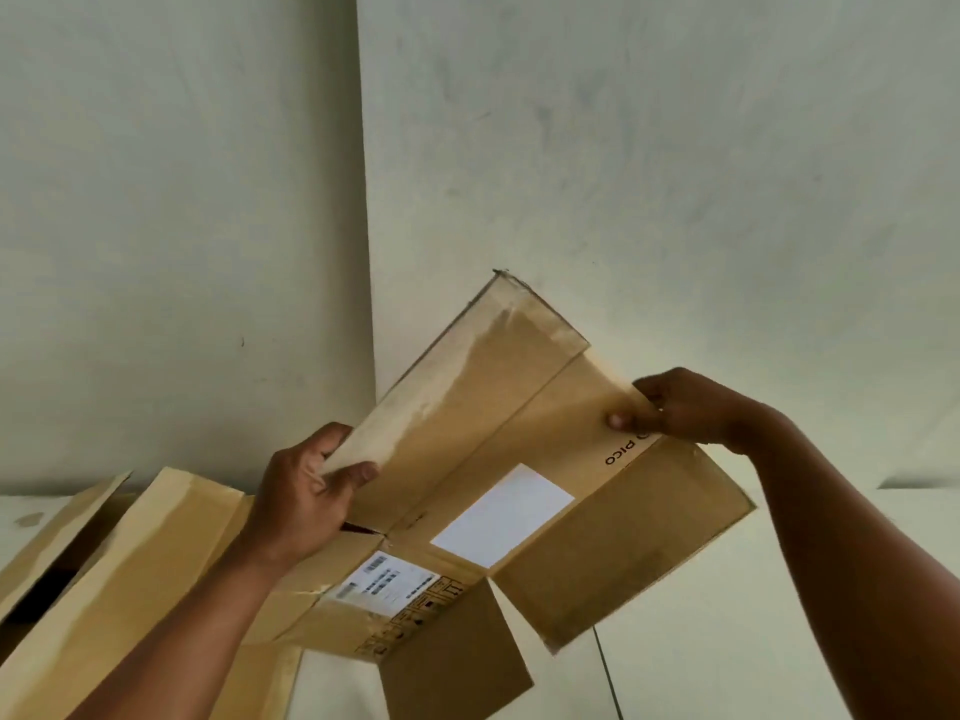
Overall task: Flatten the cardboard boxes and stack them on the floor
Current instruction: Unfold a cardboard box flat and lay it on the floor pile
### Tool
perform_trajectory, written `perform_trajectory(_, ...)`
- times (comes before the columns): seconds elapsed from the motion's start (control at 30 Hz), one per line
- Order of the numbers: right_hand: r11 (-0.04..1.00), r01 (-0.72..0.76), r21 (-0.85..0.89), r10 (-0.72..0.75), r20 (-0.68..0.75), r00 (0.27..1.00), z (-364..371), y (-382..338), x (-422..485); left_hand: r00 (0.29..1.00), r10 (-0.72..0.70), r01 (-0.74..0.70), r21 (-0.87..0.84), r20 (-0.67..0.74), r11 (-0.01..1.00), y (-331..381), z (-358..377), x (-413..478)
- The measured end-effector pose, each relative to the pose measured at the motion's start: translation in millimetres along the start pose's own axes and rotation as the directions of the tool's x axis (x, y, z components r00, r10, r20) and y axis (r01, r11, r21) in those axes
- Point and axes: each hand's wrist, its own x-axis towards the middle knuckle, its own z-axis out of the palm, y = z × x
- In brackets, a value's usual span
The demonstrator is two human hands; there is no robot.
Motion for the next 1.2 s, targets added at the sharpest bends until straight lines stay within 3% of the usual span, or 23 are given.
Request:
perform_trajectory(0.07,0.998,-0.041,0.055,0.034,0.121,0.992,-9,16,-6,1.0,-0.029,0.028,-0.063,-0.01,0.998,1,-5,6)
perform_trajectory(0.17,0.96,-0.057,0.274,-0.017,0.262,0.965,-25,39,-13,0.997,-0.077,0.074,-0.094,-0.029,0.993,-1,-5,15)
perform_trajectory(0.27,0.892,-0.088,0.443,-0.05,0.29,0.956,-41,65,-16,0.99,-0.124,0.118,-0.084,-0.064,0.989,-5,2,21)
perform_trajectory(0.33,0.806,-0.07,0.588,-0.1,0.251,0.963,-46,86,-14,0.984,-0.166,0.16,-0.082,-0.069,0.984,-8,12,25)
perform_trajectory(0.5,0.453,-0.057,0.89,-0.222,0.175,0.959,-22,133,2,0.942,-0.323,0.302,-0.198,-0.088,0.933,-23,47,28)
perform_trajectory(0.6,0.407,-0.133,0.904,-0.197,0.229,0.953,15,141,9,0.895,-0.442,0.404,-0.312,-0.057,0.86,-34,77,20)
perform_trajectory(0.73,0.392,-0.259,0.883,0.035,0.267,0.963,64,152,14,0.821,-0.57,0.524,-0.394,-0.002,0.755,-44,114,5)
perform_trajectory(0.83,0.359,-0.303,0.883,0.128,0.275,0.953,78,170,15,0.779,-0.626,0.579,-0.421,0.033,0.698,-45,136,-5)
perform_trajectory(1.03,0.322,-0.288,0.902,0.151,0.251,0.956,56,200,22,0.713,-0.697,0.641,-0.474,0.076,0.604,-47,173,-16)
perform_trajectory(1.2,0.382,-0.336,0.861,0.151,0.301,0.942,71,205,43,0.682,-0.732,0.675,-0.373,-0.014,0.636,-62,183,-16)
